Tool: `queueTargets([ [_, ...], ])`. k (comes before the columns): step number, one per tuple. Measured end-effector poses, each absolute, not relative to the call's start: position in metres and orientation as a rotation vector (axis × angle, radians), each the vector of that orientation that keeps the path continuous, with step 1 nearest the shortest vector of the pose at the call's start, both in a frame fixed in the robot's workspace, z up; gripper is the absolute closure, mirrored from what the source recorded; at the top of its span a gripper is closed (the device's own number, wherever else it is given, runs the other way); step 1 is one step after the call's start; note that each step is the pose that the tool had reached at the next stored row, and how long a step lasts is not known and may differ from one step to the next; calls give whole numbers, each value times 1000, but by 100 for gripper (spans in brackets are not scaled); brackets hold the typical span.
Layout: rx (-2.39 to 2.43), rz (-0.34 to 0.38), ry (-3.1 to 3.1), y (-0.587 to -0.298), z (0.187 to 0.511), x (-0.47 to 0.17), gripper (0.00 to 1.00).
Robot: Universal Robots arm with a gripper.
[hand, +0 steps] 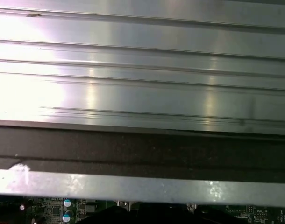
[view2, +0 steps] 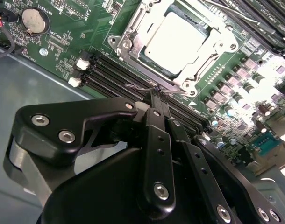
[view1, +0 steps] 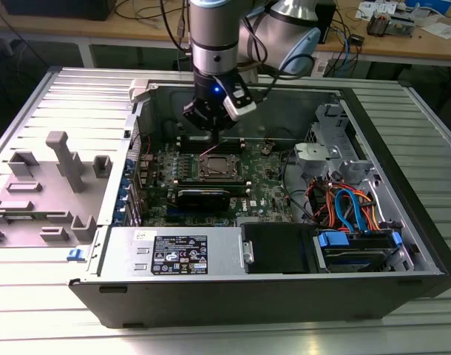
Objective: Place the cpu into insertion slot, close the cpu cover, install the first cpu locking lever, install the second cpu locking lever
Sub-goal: 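Install the first cpu locking lever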
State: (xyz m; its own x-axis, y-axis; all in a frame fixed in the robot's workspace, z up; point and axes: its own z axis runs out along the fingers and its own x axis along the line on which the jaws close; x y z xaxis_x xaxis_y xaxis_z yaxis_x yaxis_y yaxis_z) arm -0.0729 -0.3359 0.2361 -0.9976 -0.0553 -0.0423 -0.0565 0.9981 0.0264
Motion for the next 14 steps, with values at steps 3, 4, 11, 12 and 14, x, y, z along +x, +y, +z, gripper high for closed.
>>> queueTargets([
  [3,-87,43,3099,-335,235,-71,89],
  [4,-87,43,3098,-334,234,-70,89],
  [11,-87,42,3099,-332,229,-62,89],
  [12,-87,42,3099,-332,228,-61,89],
  [14,-87,40,3099,-332,228,-61,89],
])
